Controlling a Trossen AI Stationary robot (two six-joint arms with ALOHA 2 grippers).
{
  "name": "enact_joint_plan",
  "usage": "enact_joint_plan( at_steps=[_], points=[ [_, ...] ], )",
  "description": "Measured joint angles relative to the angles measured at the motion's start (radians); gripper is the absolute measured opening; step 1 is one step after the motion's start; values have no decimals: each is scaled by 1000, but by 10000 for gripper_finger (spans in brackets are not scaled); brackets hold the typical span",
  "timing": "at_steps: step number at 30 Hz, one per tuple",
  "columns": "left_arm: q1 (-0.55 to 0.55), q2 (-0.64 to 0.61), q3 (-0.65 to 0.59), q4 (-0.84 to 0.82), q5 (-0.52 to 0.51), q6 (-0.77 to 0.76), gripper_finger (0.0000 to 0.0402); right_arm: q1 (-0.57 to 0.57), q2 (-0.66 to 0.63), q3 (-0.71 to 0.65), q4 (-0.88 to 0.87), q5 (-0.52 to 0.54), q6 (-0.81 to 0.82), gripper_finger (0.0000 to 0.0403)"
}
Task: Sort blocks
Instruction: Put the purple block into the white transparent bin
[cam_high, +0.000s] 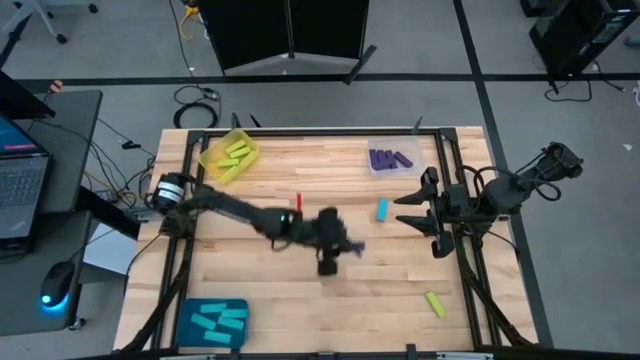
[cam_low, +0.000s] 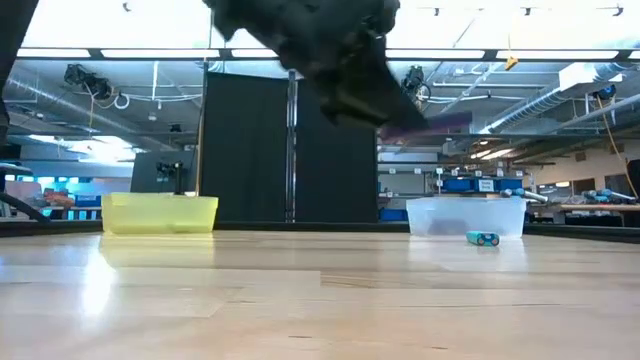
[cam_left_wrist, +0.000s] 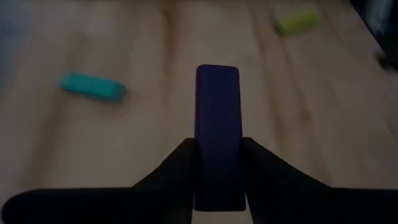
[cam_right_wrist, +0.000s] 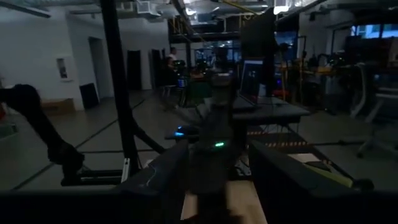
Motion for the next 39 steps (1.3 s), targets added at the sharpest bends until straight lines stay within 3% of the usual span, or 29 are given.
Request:
enact_joint_plan(
  at_steps=[12,19,31,39],
  points=[
    [325,35,201,41,33,27,105,54,28,1,119,1,-137,160],
    [465,205,408,51,120,5,105,65,50,1,183,0,-210,163],
    [549,552,846,-102,185,-62,105,65,71,1,193,-4,-220,160],
    [556,677,962,-112,178,-132,105,82,85,1,192,-2,-202,155]
  ],
)
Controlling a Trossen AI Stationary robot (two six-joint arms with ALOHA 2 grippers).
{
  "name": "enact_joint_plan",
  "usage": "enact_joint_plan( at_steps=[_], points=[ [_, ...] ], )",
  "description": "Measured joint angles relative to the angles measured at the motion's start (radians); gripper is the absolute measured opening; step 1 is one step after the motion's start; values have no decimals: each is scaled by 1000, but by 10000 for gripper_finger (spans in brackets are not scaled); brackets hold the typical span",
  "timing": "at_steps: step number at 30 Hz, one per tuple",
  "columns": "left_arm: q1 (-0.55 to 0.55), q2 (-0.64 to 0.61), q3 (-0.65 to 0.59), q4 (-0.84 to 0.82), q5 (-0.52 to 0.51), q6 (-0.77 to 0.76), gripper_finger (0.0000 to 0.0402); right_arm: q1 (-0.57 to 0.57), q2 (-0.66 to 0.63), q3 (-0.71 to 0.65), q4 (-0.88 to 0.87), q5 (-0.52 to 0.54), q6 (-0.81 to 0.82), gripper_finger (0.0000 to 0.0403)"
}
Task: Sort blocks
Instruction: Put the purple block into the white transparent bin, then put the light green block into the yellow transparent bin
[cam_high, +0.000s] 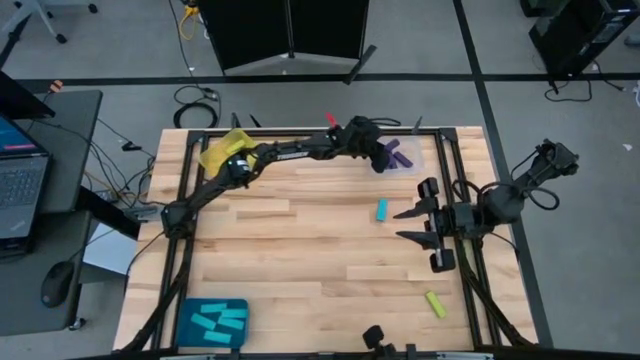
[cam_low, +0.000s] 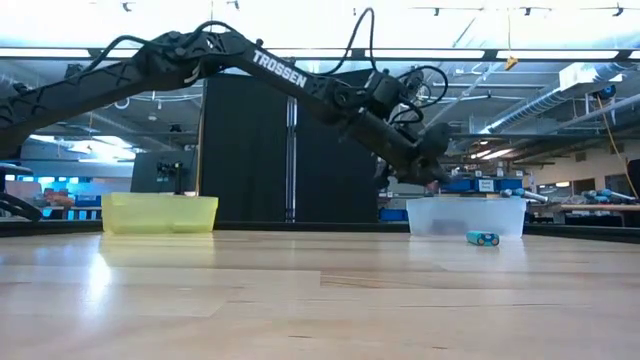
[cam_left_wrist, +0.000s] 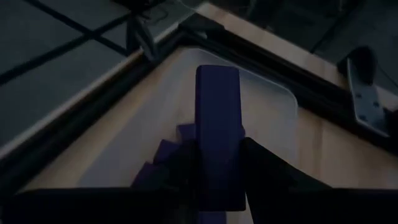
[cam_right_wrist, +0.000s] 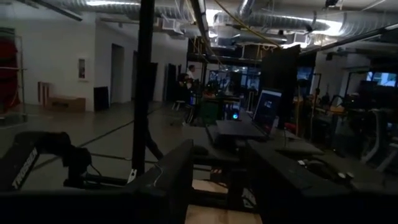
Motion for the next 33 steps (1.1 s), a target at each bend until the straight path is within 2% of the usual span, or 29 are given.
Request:
enact_joint_plan(
  at_steps=[2,8,10,12,16,21,27,29,33],
  points=[
    [-1,1,0,0,-26,-2,136,4,2,0,1,9,0,155],
    [-2,-29,0,-44,-48,43,300,3,10,0,1,22,0,156],
    [-6,-53,0,-53,-47,63,330,3,10,0,1,25,0,156],
    [-9,-79,0,-87,-48,87,339,3,11,0,1,55,-4,156],
    [-27,-160,-44,-148,-69,140,316,31,11,0,-2,207,-7,156],
    [-73,-329,-192,-61,-109,190,255,108,11,0,-2,450,-75,156],
    [-111,-624,-587,155,-132,202,190,164,10,0,-47,612,-54,156],
    [-125,-736,-739,238,-148,186,177,167,12,0,-123,646,15,156],
    [-164,-934,-1015,348,-182,151,165,132,23,-2,-299,648,224,156]
  ],
)
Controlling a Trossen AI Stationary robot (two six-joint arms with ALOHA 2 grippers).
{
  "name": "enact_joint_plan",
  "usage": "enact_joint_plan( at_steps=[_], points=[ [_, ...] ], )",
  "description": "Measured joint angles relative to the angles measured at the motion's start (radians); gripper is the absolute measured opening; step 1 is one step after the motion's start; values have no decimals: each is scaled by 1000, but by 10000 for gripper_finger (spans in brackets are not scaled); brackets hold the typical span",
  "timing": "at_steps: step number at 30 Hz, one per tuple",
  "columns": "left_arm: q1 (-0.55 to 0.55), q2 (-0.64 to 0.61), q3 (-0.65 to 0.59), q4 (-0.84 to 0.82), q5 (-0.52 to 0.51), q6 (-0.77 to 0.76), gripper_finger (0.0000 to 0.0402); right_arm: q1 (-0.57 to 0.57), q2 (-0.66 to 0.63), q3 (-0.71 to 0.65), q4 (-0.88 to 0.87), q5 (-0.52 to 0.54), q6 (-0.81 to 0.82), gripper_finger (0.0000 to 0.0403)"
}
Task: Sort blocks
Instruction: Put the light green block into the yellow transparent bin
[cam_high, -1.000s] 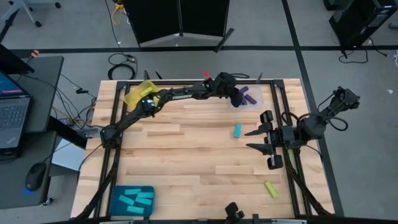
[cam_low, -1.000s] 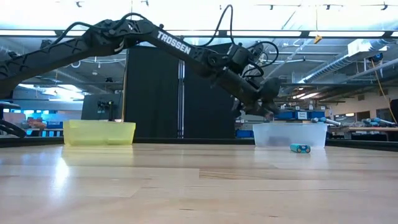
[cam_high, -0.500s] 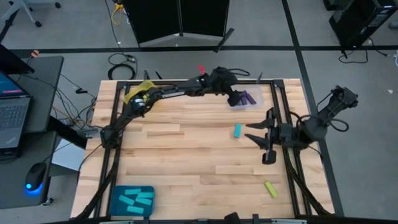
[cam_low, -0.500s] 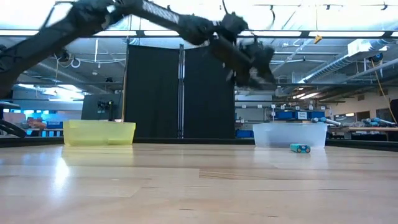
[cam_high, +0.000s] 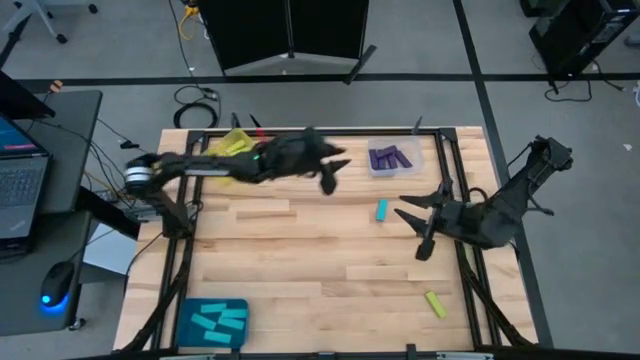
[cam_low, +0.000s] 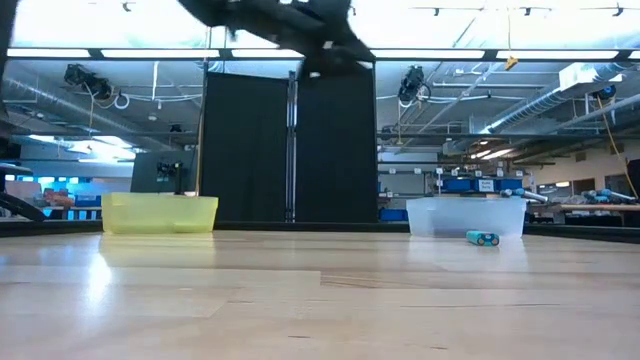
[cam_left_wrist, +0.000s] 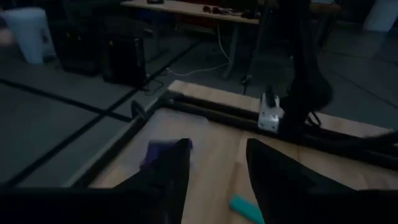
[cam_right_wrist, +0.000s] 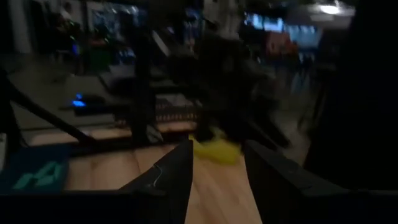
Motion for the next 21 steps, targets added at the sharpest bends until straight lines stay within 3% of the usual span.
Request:
enact_joint_plan(
  at_steps=[4,8,14,18,21],
  points=[
    [-42,-171,-185,26,-72,-42,164,-75,39,0,-162,-66,208,156],
    [-101,-309,-316,24,-123,-68,164,-164,99,0,-307,-226,407,156],
    [-214,-480,-441,43,-195,-72,164,-203,228,0,-556,-617,665,156],
    [-276,-541,-487,35,-271,-72,164,-138,323,0,-672,-924,814,156],
    [-304,-562,-500,42,-292,-69,164,-62,383,0,-708,-1088,953,156]
  ],
)
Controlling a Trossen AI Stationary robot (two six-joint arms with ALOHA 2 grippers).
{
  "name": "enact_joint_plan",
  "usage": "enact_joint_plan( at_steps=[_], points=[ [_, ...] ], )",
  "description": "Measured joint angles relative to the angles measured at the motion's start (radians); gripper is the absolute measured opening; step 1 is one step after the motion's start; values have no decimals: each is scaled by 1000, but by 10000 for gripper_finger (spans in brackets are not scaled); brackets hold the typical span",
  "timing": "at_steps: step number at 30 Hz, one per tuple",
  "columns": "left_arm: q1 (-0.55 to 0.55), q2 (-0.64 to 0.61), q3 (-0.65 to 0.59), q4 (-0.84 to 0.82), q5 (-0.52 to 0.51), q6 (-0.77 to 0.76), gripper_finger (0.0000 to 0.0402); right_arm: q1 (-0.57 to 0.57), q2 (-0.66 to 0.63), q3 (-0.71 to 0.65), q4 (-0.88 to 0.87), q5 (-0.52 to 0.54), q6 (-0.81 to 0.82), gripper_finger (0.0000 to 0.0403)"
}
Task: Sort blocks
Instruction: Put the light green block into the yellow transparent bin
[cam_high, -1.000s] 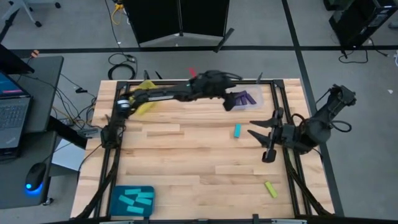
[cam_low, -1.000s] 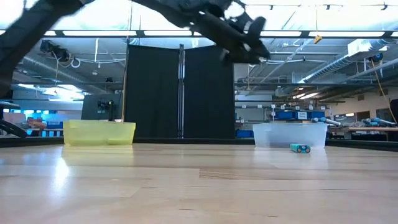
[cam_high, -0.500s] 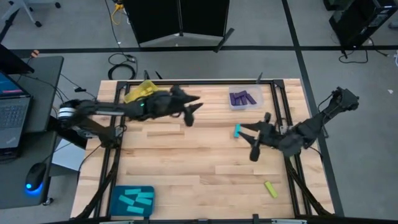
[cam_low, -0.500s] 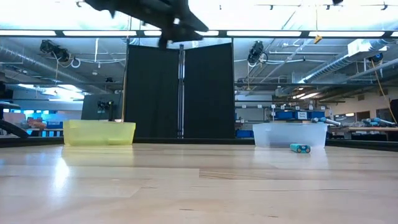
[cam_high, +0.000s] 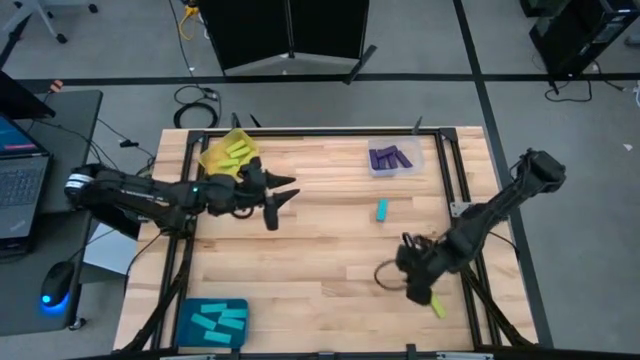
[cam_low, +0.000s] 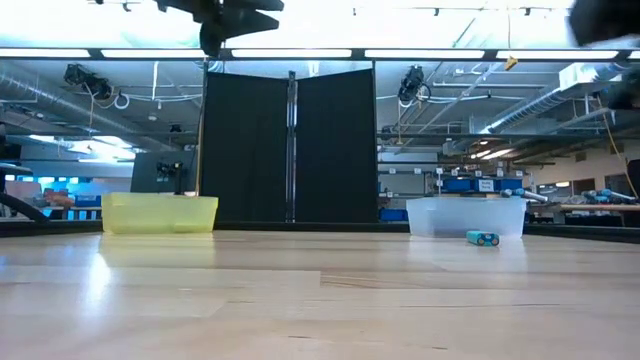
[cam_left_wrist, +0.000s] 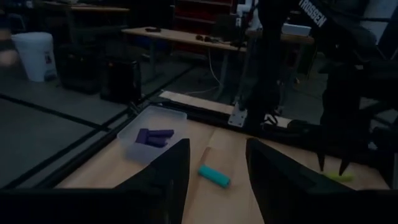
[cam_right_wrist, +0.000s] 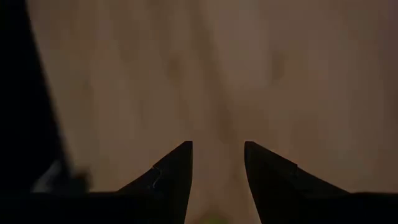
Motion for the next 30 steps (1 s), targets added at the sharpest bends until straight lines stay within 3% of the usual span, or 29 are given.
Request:
enact_joint_plan(
  at_steps=[4,14,22,30],
  points=[
    [-7,5,0,-1,-2,10,164,102,36,0,-42,-86,230,159],
    [-7,11,0,-1,-9,27,164,317,110,1,-63,-64,698,230],
    [-7,11,0,-1,-9,39,164,345,246,0,-54,-70,801,286],
    [-7,11,0,-1,-9,40,164,343,356,5,-25,-113,810,251]
  ],
)
